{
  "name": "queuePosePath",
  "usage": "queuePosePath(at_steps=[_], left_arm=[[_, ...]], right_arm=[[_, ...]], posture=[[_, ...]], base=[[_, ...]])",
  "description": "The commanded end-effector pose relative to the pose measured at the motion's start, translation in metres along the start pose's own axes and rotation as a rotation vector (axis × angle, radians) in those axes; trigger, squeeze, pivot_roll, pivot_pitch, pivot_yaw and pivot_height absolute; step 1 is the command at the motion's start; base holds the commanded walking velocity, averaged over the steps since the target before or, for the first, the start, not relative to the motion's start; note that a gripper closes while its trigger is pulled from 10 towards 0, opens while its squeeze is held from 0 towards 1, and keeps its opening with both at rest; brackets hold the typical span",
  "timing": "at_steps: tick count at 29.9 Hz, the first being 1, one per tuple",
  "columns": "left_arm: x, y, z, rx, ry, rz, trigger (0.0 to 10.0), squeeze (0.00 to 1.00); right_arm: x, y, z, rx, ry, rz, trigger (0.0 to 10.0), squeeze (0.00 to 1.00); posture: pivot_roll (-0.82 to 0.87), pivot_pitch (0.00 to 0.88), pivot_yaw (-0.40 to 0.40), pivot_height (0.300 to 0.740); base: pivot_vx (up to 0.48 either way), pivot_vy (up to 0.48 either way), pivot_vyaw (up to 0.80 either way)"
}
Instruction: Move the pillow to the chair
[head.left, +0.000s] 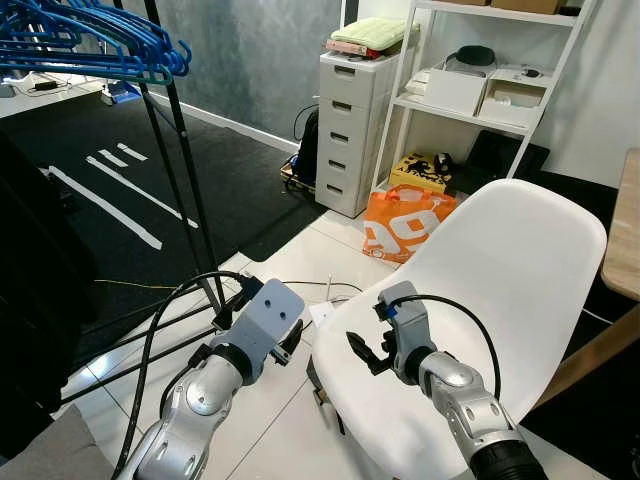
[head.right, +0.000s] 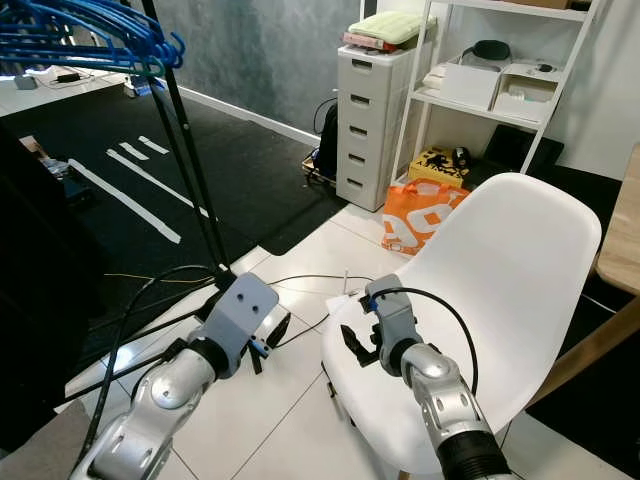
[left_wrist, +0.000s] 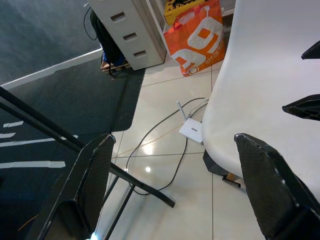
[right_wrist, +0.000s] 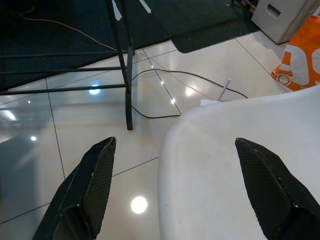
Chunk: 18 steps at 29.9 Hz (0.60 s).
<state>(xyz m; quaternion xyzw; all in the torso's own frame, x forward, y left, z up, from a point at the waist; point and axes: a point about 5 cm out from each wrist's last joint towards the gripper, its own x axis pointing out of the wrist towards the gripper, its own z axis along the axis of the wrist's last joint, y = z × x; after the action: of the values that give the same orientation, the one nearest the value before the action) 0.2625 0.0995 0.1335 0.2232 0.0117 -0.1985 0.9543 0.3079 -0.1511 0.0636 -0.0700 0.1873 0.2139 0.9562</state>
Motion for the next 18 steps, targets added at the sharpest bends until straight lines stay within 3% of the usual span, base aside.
queuePosePath(at_steps=[1,10,18], left_arm=[[-0.0001,0.0000,-0.0034,-0.007,0.012,-0.002,10.0,0.00],[0.0010,-0.0002,-0.0020,-0.019,0.006,0.002,10.0,0.00],[0.0021,0.0046,-0.0007,-0.106,-0.003,0.043,10.0,0.00]], right_arm=[[-0.0007,0.0002,0.0022,0.013,-0.010,-0.003,10.0,0.00],[-0.0013,-0.0018,0.0027,0.015,-0.012,-0.003,10.0,0.00],[-0.0015,-0.0052,0.0054,0.017,-0.024,0.007,10.0,0.00]], posture=[[-0.12,0.000,-0.036,0.740],[-0.13,0.000,-0.044,0.740],[-0.15,0.000,-0.051,0.740]], base=[[0.000,0.000,0.00],[0.000,0.000,0.00],[0.000,0.000,0.00]])
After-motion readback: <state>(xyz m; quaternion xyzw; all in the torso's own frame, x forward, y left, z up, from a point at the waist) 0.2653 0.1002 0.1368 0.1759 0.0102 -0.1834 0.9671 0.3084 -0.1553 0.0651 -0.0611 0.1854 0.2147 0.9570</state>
